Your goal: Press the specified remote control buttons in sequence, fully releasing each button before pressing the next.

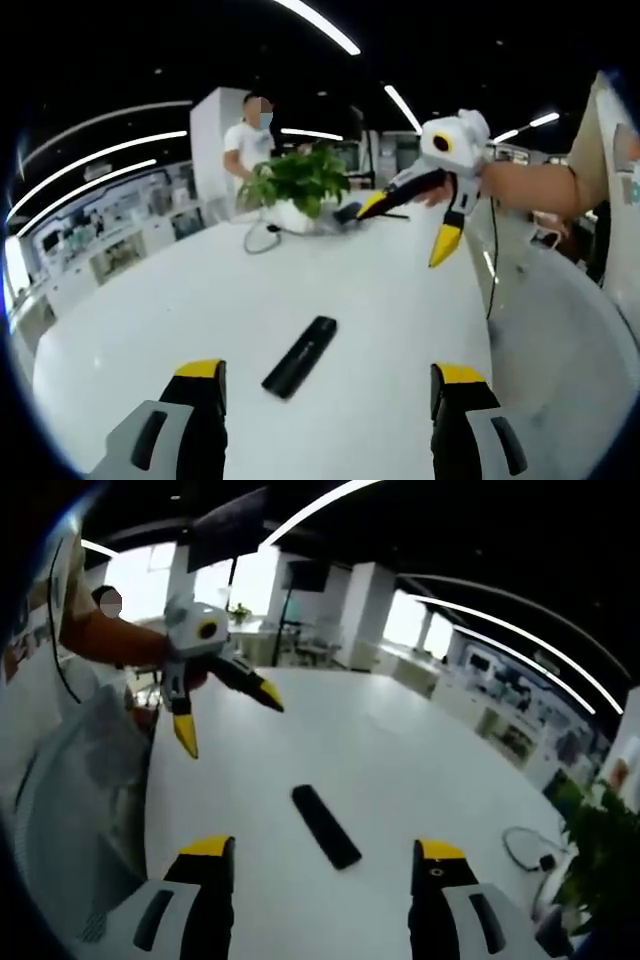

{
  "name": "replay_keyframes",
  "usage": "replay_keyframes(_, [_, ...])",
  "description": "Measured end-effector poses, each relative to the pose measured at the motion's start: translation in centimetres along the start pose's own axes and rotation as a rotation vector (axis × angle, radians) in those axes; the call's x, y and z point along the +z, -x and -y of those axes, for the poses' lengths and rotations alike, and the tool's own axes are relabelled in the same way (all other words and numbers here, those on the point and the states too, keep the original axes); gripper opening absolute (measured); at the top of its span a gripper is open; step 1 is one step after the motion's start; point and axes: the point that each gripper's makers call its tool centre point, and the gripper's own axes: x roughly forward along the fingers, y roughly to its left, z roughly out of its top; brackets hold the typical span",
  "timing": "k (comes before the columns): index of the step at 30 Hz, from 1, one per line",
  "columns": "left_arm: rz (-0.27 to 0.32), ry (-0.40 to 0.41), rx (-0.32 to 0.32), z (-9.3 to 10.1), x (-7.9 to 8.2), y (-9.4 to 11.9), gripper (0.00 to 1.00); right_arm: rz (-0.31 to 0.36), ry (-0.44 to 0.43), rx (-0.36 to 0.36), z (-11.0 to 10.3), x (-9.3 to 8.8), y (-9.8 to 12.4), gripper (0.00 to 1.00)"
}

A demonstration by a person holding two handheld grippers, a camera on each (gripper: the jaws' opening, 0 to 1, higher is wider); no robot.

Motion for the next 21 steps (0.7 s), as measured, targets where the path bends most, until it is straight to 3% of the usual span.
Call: replay_keyframes(21, [-0.022,-0.016,-0.010,-1.2,-0.1,-0.9,0.86,-0.003,-0.005,0.015,1.6,0.3,-1.0,0.69])
